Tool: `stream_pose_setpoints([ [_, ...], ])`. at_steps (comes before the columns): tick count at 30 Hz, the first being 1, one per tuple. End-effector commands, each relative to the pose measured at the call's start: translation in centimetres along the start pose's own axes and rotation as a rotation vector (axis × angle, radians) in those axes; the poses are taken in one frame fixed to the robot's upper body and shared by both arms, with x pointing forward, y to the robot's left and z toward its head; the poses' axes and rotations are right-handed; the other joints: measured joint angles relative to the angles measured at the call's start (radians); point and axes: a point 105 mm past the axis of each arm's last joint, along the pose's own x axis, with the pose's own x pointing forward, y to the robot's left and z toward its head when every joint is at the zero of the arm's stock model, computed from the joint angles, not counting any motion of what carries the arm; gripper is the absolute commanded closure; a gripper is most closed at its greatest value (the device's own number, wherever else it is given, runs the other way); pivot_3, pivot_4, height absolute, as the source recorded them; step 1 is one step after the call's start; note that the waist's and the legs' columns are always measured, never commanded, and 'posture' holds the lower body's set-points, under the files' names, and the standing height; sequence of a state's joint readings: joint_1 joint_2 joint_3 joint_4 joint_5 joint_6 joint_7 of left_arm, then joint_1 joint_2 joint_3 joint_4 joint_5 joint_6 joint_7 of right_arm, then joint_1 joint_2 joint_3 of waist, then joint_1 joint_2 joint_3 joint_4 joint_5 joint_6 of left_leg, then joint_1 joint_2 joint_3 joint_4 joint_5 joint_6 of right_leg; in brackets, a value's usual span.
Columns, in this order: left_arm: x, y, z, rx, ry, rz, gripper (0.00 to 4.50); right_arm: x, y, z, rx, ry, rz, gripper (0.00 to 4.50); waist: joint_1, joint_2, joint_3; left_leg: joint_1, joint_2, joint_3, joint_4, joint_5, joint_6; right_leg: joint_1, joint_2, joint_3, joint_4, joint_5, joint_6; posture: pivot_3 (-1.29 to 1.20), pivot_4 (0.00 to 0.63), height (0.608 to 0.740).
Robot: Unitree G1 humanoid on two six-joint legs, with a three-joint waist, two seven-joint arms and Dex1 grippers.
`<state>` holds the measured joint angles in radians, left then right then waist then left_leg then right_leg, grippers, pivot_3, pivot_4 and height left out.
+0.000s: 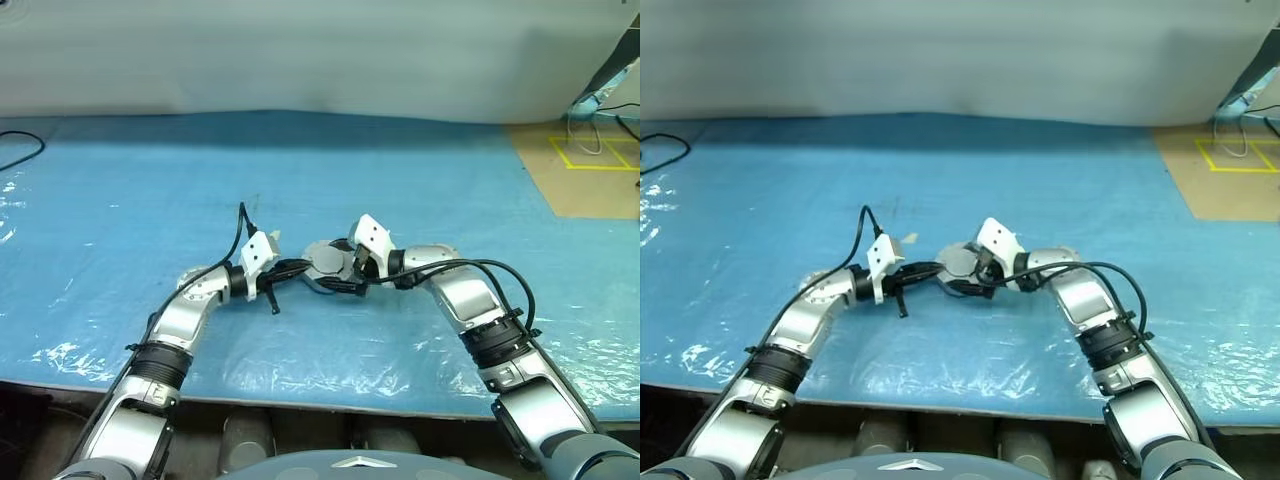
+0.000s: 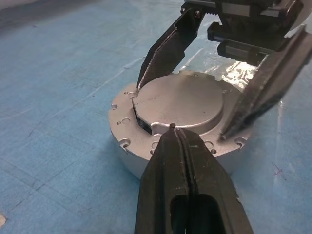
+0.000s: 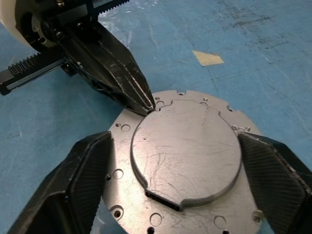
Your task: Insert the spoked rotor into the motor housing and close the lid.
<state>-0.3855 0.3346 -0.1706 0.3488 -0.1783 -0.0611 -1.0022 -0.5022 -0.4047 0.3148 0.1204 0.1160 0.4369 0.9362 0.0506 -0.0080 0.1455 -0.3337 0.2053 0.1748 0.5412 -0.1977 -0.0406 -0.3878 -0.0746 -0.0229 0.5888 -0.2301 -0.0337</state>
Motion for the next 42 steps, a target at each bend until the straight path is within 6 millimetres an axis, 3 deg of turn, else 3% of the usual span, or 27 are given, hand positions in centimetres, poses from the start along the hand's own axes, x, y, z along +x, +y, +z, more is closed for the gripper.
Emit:
stream_pose_setpoints([
  [1, 0.1, -0.3, -1.6, -0.025, 0.054, -0.014, 4.50, -0.5, 0.0, -2.9, 0.129, 0.071, -0.008, 0.04, 0.003, 0.000, 0.000, 0.000, 0.000, 0.000, 0.000, 0.000, 0.000, 0.000, 0.000, 0.000, 0.000, 0.000, 0.000, 0.00, 0.150, 0.740],
  [9, 0.0, -0.2, -1.7, -0.011, 0.061, -0.027, 4.50, -2.7, -2.0, 1.3, 0.123, -0.099, -0.064, 0.04, 0.019, 0.000, 0.000, -0.004, 0.000, 0.000, 0.000, 0.000, 0.000, -0.005, 0.000, 0.000, 0.000, 0.004, -0.007, 0.00, 0.150, 0.740],
  [14, 0.0, -0.1, -1.5, -0.008, 0.060, -0.030, 4.50, -4.8, -2.8, 3.7, 0.170, -0.221, -0.093, 0.04, 0.021, 0.002, 0.001, -0.017, 0.000, 0.000, 0.001, 0.003, -0.004, -0.017, 0.000, 0.000, 0.001, 0.005, -0.007, 0.00, 0.150, 0.740],
  [17, 0.0, -0.1, -1.4, -0.007, 0.059, -0.032, 4.50, -5.5, -2.9, 3.2, 0.299, -0.229, -0.083, 0.04, 0.021, 0.002, 0.001, -0.017, 0.000, 0.000, 0.001, 0.003, -0.004, -0.017, 0.000, -0.001, 0.001, 0.005, -0.007, 0.00, 0.150, 0.740],
  [19, 0.1, -0.2, -1.2, -0.006, 0.055, -0.034, 4.50, -6.0, -3.2, 2.1, 0.518, -0.253, -0.072, 0.04, 0.021, 0.002, 0.001, -0.017, 0.000, 0.000, 0.001, 0.003, -0.004, -0.017, 0.000, -0.001, 0.001, 0.005, -0.007, 0.00, 0.150, 0.740],
  [21, 0.2, -0.3, -1.1, -0.006, 0.053, -0.038, 4.50, -6.3, -2.4, 1.3, 0.718, -0.274, -0.002, 0.04, 0.022, 0.002, 0.001, -0.017, 0.000, 0.000, 0.001, 0.003, -0.004, -0.017, 0.000, -0.001, 0.001, 0.004, -0.007, 0.00, 0.150, 0.740],
  [26, 0.1, -0.3, -1.0, -0.008, 0.054, -0.042, 4.50, -6.4, -1.2, -1.0, 0.983, -0.261, 0.043, 0.04, 0.025, 0.003, 0.002, -0.016, 0.000, 0.000, 0.001, 0.003, -0.004, -0.017, 0.000, -0.001, 0.001, 0.004, -0.007, 0.00, 0.150, 0.740],
  [33, -0.1, 0.3, -1.0, 0.003, 0.069, -0.041, 4.50, -5.5, -0.1, -2.7, 1.108, -0.241, 0.054, 0.04, 0.028, 0.004, 0.002, -0.016, 0.000, 0.000, 0.001, 0.003, -0.004, -0.017, 0.000, -0.001, 0.001, 0.004, -0.007, 0.00, 0.150, 0.740],
  [40, 0.1, 0.1, -0.8, 0.005, 0.063, -0.048, 4.50, -4.6, -0.7, -2.1, 1.141, -0.314, 0.042, 0.04, 0.029, 0.004, 0.002, -0.016, 0.000, 0.000, 0.001, 0.003, -0.004, -0.017, 0.000, -0.001, 0.001, 0.004, -0.007, 0.00, 0.150, 0.740],
  [42, 0.1, 0.1, -0.8, 0.005, 0.064, -0.048, 4.50, -4.5, -1.6, -2.0, 1.154, -0.353, 0.016, 0.45, 0.029, 0.004, 0.003, -0.016, 0.000, 0.000, 0.001, 0.003, -0.005, -0.017, 0.000, -0.001, 0.001, 0.004, -0.007, 0.00, 0.150, 0.740],
])
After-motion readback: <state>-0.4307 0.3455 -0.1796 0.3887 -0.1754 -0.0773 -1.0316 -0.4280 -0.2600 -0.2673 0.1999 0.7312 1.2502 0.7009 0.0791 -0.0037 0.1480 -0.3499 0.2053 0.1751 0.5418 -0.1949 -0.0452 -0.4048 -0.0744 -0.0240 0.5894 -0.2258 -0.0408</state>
